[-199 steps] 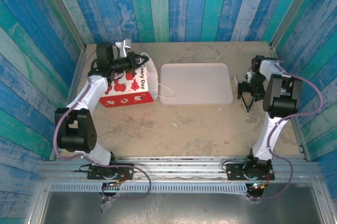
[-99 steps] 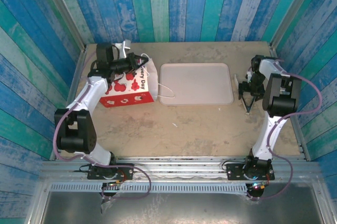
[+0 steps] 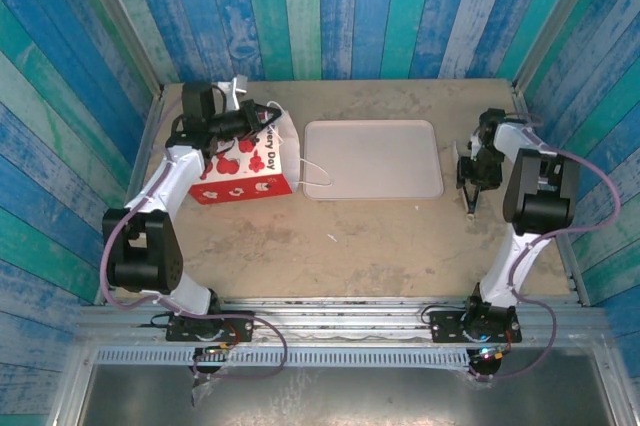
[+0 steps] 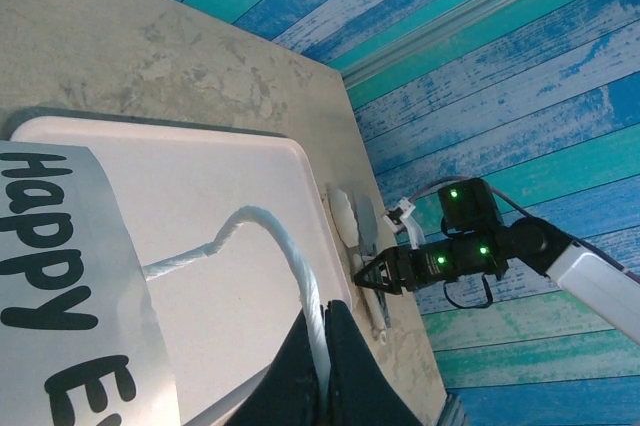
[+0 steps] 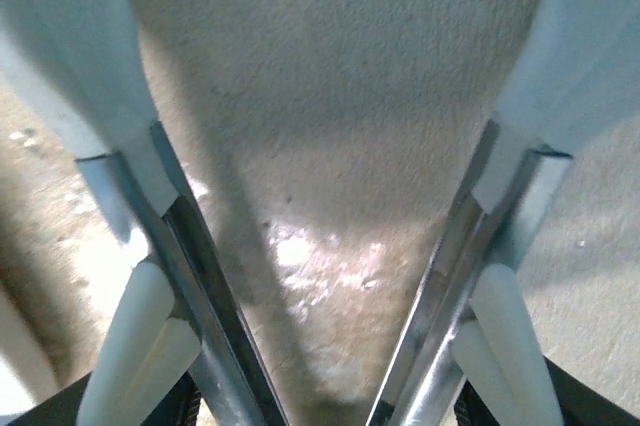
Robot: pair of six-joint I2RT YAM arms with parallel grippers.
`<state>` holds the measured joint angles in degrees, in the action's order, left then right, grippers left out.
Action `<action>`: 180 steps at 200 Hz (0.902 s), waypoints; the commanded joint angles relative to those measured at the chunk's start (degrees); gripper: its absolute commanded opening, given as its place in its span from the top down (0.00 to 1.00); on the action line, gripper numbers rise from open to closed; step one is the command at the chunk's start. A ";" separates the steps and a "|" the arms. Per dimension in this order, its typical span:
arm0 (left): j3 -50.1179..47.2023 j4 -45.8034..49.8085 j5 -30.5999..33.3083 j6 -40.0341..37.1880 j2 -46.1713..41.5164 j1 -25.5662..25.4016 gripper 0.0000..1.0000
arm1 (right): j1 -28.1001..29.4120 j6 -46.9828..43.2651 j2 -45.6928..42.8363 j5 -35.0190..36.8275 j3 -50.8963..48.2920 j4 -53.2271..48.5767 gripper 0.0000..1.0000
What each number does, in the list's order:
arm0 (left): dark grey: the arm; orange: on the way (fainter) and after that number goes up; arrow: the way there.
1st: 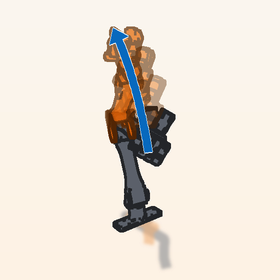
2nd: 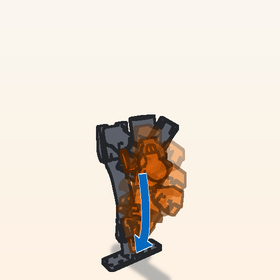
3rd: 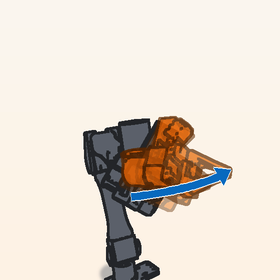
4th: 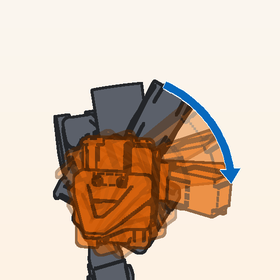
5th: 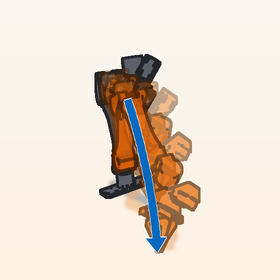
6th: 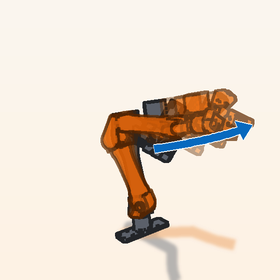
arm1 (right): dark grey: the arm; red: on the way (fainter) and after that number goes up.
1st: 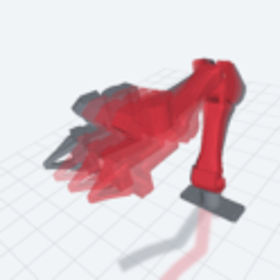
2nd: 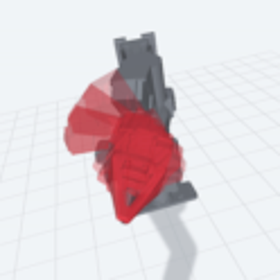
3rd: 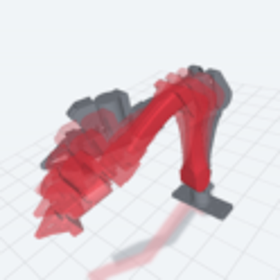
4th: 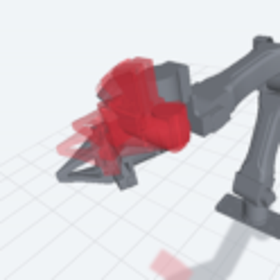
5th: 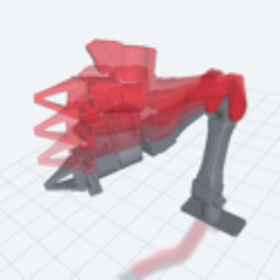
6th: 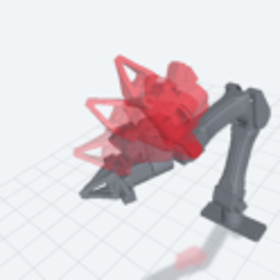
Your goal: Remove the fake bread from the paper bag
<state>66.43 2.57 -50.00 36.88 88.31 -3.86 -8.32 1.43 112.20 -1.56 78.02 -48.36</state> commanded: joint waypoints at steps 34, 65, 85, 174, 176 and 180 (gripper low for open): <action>0.89 0.77 0.53 -0.72 -4.47 -0.23 0.93 | 1.28 0.59 -12.57 -7.10 -0.43 0.13 0.40; 1.20 0.73 0.72 -0.38 -4.64 -0.23 0.93 | 2.60 1.27 -16.33 -8.59 0.38 -0.46 0.41; 1.28 1.34 1.07 -0.63 -4.99 -0.27 0.93 | 3.67 1.23 -18.40 -10.02 1.14 -0.94 0.41; 1.15 10.24 4.24 -7.18 -12.04 -0.25 0.97 | 13.85 0.73 -27.07 -30.79 -2.78 9.22 0.42; 1.15 10.68 4.41 -7.46 -12.31 -0.27 0.97 | 14.25 0.71 -27.11 -31.16 -2.94 9.44 0.42; 1.24 11.53 4.75 -8.21 -12.79 -0.27 0.97 | 15.13 0.73 -27.19 -31.78 -3.11 9.94 0.43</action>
<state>66.46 9.15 -47.24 33.58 82.89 -3.86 3.20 1.93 87.11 -24.25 76.69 -43.55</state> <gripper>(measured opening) 0.048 0.585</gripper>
